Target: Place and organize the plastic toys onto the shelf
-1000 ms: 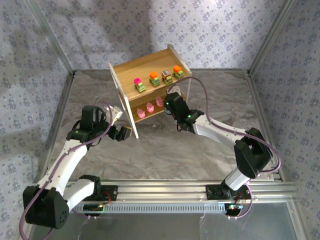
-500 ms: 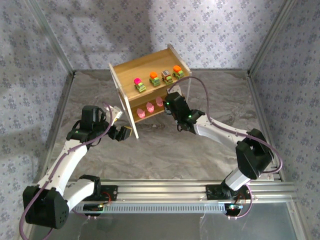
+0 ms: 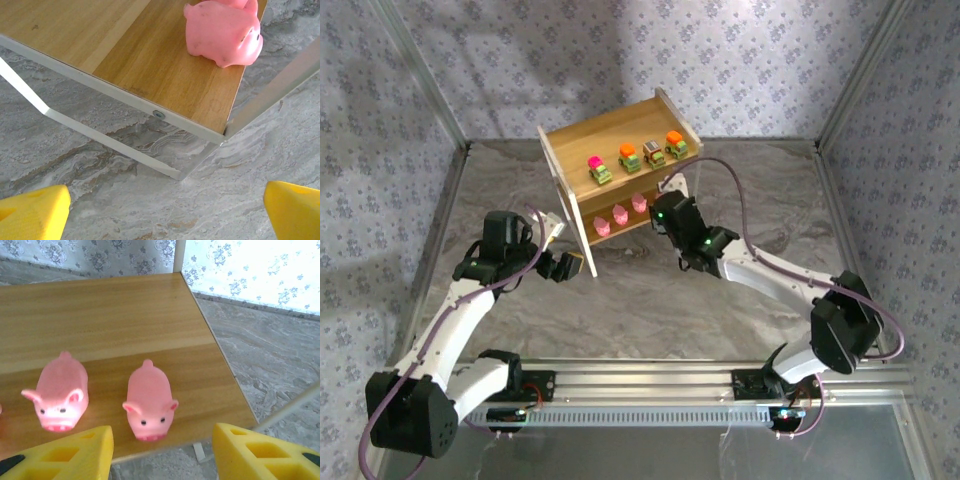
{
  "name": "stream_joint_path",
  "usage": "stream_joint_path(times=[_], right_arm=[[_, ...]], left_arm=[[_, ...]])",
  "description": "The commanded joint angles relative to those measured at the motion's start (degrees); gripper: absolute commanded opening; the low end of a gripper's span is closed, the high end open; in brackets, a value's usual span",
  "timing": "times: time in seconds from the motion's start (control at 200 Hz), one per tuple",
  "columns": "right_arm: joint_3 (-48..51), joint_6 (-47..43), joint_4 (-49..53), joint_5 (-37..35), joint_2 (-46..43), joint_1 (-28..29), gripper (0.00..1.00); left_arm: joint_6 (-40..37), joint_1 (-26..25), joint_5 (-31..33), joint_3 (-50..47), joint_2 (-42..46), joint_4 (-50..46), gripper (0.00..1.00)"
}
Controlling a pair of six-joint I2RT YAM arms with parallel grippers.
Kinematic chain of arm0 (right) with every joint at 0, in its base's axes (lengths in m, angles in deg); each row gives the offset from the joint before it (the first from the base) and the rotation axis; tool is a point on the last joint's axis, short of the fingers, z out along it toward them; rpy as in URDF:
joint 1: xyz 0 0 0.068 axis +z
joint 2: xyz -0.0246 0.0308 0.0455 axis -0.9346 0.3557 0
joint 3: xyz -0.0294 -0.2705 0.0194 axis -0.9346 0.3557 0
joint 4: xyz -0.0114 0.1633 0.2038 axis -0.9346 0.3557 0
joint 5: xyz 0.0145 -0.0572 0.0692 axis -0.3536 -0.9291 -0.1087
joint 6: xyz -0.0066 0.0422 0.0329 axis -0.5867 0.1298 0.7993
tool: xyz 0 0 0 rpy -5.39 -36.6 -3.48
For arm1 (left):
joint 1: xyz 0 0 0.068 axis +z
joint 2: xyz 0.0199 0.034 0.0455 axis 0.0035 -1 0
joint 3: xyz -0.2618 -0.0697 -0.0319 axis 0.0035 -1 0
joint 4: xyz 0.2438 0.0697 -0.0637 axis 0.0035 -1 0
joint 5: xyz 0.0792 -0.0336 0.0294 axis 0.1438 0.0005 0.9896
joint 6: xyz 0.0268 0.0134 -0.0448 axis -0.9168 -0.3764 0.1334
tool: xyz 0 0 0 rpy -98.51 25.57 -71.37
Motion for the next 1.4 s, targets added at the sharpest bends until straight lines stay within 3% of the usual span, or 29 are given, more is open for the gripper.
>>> stream_joint_path(times=[0.0,0.21,0.295,0.55,0.889,1.059,1.149,1.319,1.399], right_arm=[[2.62,1.18,3.46,-3.61,-4.35,1.48,0.6],[8.06,4.7,10.58,-7.97,-12.81,2.97,0.69],[10.49,6.59,14.06,-9.93,-17.85,3.19,0.76],[14.29,10.02,24.9,-16.28,-30.49,2.3,0.85],[13.95,14.17,35.73,-18.96,-33.87,-7.45,0.9],[16.7,8.2,32.58,-19.41,-35.39,-14.17,0.93],[18.92,6.58,27.47,-15.16,-36.36,-19.51,0.94],[21.43,2.52,19.55,-9.29,-33.3,-27.05,0.92],[24.12,-2.11,13.17,-9.95,-31.19,-28.27,0.92]], left_arm=[[-0.4,0.18,0.07,0.3,0.48,-0.65,0.99],[0.5,1.78,0.38,-1.07,0.97,-1.03,1.0],[1.16,4.33,0.07,-1.74,1.74,-0.94,1.0],[5.26,13.95,-2.71,-2.27,1.76,1.85,1.0],[15.96,28.11,-5.58,-2.56,-6.37,15.22,1.0],[17.38,28.41,-2.86,-6.28,-8.34,25.49,1.0],[19.09,27.66,-1.65,-8.78,-9.12,30.93,1.0],[17.67,21.98,3.77,-9.33,-13.44,32.72,1.0],[17.78,20.42,3.86,-12.68,-13.85,39.7,1.0]])
